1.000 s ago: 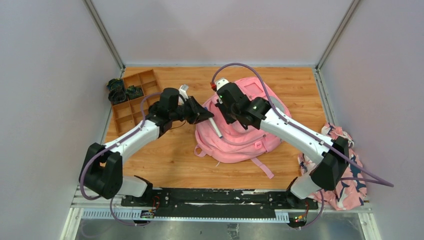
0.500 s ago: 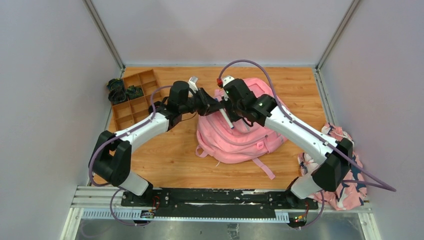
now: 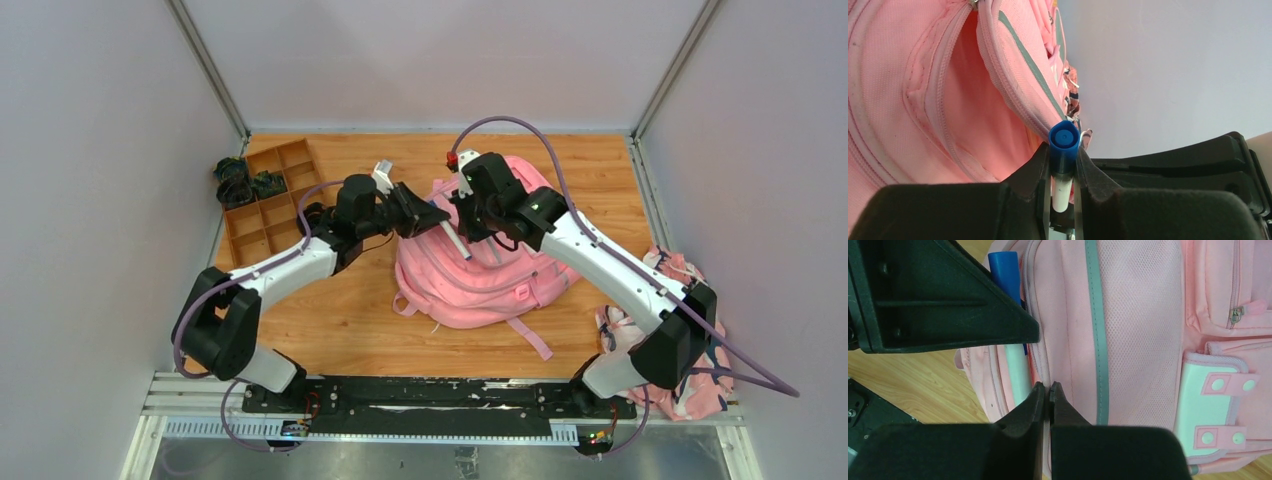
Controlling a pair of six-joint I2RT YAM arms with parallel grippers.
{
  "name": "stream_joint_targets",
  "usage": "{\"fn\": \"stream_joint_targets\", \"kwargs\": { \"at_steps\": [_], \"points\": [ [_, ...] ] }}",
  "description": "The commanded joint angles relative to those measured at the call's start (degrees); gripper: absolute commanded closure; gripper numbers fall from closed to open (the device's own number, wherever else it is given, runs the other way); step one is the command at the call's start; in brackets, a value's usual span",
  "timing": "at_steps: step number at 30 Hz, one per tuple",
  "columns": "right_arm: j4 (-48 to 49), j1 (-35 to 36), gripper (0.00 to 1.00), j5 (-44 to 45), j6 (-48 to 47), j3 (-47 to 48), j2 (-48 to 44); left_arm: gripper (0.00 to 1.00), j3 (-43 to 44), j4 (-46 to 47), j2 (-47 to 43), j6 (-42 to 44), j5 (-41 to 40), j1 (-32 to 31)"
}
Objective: Pack the student bag
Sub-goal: Place the stationery in the student bag.
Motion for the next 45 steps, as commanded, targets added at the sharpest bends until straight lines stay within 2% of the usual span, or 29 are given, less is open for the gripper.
{"fn": "stream_joint_targets", "kwargs": {
  "at_steps": [1, 13, 25, 28, 30, 32, 36, 40, 42, 45],
  "points": [
    [4.1, -1.5, 1.0, -3.7, 1.1, 0.8, -4.6, 1.0, -2.4, -2.2, -1.4, 3.0, -3.1, -0.3],
    [5.0, -4.7, 1.0, -7.8, 0.4, 1.7, -4.5, 1.0, -4.3, -2.3, -4.4, 4.2, -3.0, -0.4],
    [5.2, -4.7, 1.0, -8.5, 0.1, 1.0, -6.0, 1.0, 7.3, -2.3, 8.2, 3.6, 0.7, -2.5],
    [5.2, -4.7, 1.0, -8.5, 0.4, 0.5, -6.7, 0.83, 8.0, -2.3, 9.4, 3.6, 1.4, -3.0],
    [5.2, -4.7, 1.0, -8.2, 0.4, 0.0, -7.2, 0.64, 7.4, -2.3, 9.3, 3.5, 1.8, -3.0],
    [5.2, -4.7, 1.0, -8.1, 0.4, -0.4, -7.6, 0.54, 6.5, -2.3, 8.6, 3.6, 1.5, -2.9],
    [5.0, -4.7, 1.0, -8.1, 0.5, -1.0, -7.6, 0.51, 5.0, -2.4, 6.0, 3.9, 1.2, -3.0],
    [4.9, -4.7, 1.0, -8.0, 0.6, -1.5, -7.8, 0.51, 4.5, -7.8, 1.2, 7.6, -0.1, -3.0],
    [4.8, -4.7, 1.0, -7.9, 0.5, -1.7, -7.9, 0.51, 4.0, -12.2, -2.6, 10.1, -1.4, -2.9],
    [4.6, -4.7, 1.0, -7.7, 0.3, -2.4, -8.1, 0.52, 0.6, -17.9, -11.8, 12.6, -8.0, -2.9]
  ]
}}
